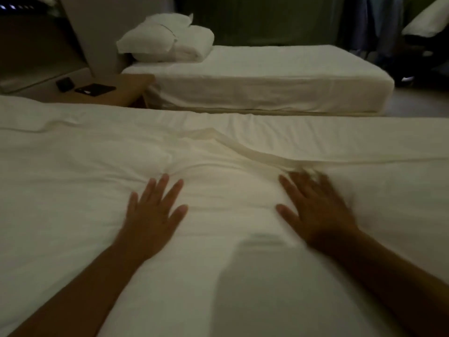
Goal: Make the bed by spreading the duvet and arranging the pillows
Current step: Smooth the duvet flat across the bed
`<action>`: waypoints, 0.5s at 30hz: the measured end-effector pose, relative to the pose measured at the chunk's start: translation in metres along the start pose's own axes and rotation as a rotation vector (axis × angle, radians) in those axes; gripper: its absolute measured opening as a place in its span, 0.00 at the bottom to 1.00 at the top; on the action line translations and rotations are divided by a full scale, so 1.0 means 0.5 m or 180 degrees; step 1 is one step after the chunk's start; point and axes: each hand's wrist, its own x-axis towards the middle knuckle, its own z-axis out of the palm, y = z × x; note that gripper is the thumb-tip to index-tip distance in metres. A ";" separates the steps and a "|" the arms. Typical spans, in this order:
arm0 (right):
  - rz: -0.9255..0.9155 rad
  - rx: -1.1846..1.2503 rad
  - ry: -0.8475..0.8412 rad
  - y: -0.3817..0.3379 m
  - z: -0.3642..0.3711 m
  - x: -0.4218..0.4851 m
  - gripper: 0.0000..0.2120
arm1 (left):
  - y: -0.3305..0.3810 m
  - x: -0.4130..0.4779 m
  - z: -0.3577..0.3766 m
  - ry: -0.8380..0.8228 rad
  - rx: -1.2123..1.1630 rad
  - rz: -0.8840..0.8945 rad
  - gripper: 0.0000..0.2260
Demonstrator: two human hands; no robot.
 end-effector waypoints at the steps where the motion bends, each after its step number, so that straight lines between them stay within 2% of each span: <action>1: 0.0126 -0.0091 0.0017 0.046 0.000 -0.005 0.42 | -0.001 -0.001 -0.002 0.0009 -0.0024 0.0019 0.34; 5: 0.0599 -0.0016 0.0084 0.184 0.019 -0.029 0.39 | 0.002 -0.005 -0.015 0.0061 0.0057 0.0033 0.34; 10: 0.0706 0.0179 0.0276 0.163 0.046 -0.028 0.35 | 0.015 -0.010 -0.009 0.0144 0.0242 -0.0081 0.31; 13: 0.0926 -0.0023 0.0011 0.150 0.026 -0.036 0.36 | 0.035 -0.014 -0.023 -0.0256 0.0396 -0.0206 0.31; 15: 0.1209 -0.0183 -0.0305 0.124 0.001 -0.037 0.36 | 0.055 -0.031 -0.049 -0.0380 0.0244 -0.0276 0.35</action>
